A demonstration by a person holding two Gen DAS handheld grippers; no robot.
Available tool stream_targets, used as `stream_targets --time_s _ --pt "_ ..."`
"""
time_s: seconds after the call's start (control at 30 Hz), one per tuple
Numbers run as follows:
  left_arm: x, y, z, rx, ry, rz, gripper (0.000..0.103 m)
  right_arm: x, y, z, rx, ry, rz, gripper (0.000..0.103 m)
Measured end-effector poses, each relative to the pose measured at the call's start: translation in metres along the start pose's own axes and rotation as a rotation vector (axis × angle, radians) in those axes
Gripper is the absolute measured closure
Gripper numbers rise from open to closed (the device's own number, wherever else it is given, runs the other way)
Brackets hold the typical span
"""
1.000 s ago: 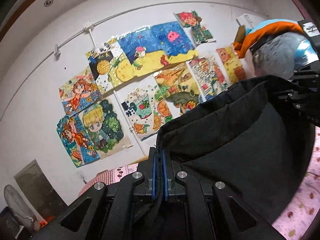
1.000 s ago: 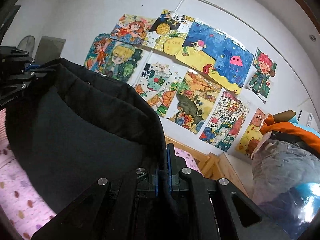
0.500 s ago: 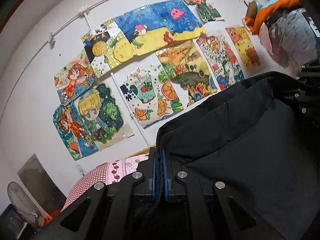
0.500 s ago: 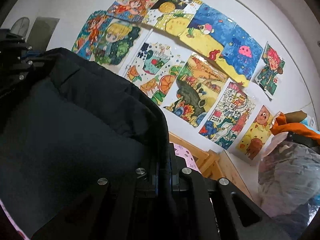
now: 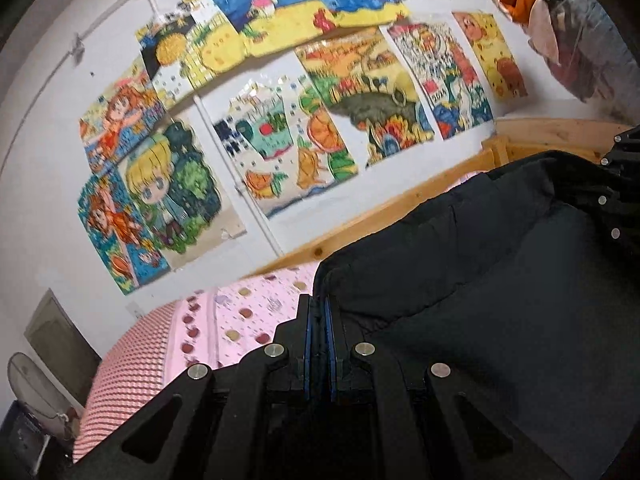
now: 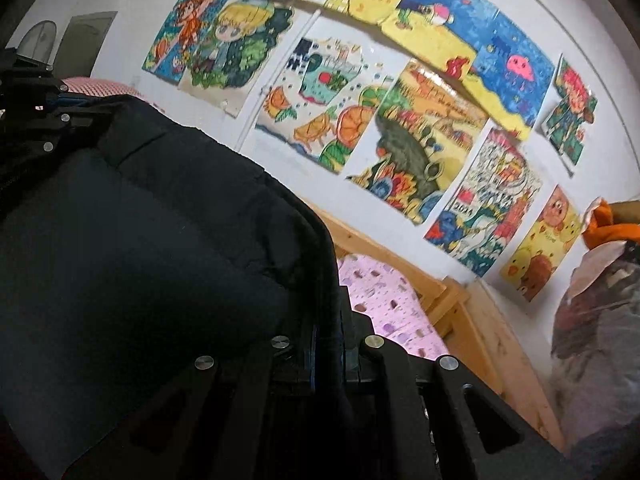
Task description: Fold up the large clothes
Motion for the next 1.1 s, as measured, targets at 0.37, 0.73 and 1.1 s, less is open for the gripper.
stream_targets --time_s 0.37,0.73,1.1 --pt "-0.020 0.017 -0.010 0.146 0.117 -0.060 0.075 -0.013 0.014 -0.010 0.019 0.023 0.001 0.083" --pt "0.017 0.005 -0.042 0.332 0.145 0.023 0.012 0.042 -0.018 0.015 -0.021 0.097 0.179 0.029" --pt "0.072 0.025 -0.028 0.412 0.291 -0.011 0.004 0.102 0.017 0.018 -0.217 -0.174 0.104 0.014"
Point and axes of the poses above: each gripper's, at about its wrist camera, not at the fingertips, and x roughly against the way its jaws point, z to its right, y to its underside, the point moved 6 cm from there along -x, roughly the way its jaws point, and after that the axes turned 9 degrees about z, right-handed, at the moved point
